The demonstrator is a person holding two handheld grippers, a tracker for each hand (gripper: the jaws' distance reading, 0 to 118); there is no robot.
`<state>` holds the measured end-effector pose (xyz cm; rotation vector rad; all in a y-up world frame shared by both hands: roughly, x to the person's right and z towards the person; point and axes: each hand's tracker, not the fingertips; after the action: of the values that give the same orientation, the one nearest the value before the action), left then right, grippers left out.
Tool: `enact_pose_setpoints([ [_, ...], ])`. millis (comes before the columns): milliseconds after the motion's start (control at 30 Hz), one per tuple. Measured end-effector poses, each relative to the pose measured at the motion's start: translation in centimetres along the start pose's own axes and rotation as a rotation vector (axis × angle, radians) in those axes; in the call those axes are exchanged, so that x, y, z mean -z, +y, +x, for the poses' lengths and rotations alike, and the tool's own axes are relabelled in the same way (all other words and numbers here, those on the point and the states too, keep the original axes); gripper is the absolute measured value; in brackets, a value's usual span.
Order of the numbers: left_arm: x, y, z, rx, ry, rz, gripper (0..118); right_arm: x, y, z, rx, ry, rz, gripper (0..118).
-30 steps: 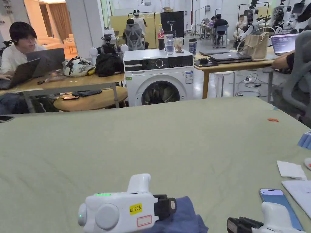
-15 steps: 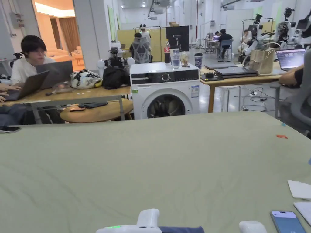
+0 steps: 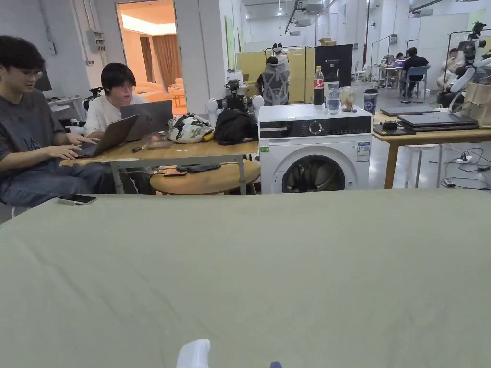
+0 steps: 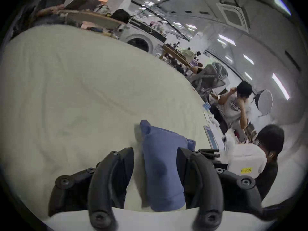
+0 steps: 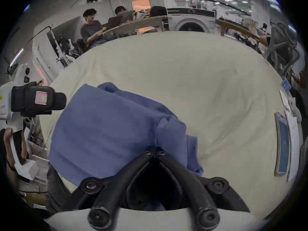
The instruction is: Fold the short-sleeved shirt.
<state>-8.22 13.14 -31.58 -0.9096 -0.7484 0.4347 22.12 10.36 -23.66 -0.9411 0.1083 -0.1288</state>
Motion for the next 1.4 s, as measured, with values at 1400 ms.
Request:
enact_pose_setpoints([
  [1400, -28.8, 10.1, -25.7, -0.093, 0.945, 0.296, 55, 8.4, 19.0, -31.7, -0.292, 0.5, 0.274, 0],
])
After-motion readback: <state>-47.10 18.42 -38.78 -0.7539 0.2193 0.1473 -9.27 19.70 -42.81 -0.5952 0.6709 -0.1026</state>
